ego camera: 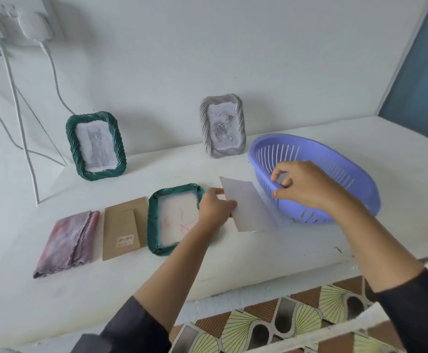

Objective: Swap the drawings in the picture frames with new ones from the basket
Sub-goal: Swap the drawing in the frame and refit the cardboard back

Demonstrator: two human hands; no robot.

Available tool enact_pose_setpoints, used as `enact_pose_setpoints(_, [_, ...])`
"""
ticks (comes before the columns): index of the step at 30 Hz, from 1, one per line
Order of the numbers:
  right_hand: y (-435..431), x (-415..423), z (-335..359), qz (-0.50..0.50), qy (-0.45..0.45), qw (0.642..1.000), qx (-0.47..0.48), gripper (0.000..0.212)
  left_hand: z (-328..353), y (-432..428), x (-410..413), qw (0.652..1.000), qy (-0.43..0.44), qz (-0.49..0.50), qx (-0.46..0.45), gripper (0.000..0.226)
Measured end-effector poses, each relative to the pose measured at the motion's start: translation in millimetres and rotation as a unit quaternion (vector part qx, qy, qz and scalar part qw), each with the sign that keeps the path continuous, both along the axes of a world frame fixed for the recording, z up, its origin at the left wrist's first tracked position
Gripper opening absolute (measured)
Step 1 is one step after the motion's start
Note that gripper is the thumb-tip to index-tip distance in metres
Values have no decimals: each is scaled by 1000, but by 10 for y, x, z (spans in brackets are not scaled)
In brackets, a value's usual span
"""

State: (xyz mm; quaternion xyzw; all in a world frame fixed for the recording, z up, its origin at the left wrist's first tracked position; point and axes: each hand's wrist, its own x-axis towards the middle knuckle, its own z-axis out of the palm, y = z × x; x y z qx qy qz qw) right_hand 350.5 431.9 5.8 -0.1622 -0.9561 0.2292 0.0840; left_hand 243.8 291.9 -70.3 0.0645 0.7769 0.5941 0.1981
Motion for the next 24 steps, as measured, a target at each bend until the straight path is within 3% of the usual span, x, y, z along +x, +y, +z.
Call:
enact_pose_setpoints(12, [173, -40, 26, 25, 55, 995, -84, 14, -118, 396, -14, 1000, -9, -7, 0, 41])
enact_pose_setpoints(24, [71, -79, -234, 43, 34, 996, -77, 14, -153, 383, 30, 988, 92, -63, -110, 44])
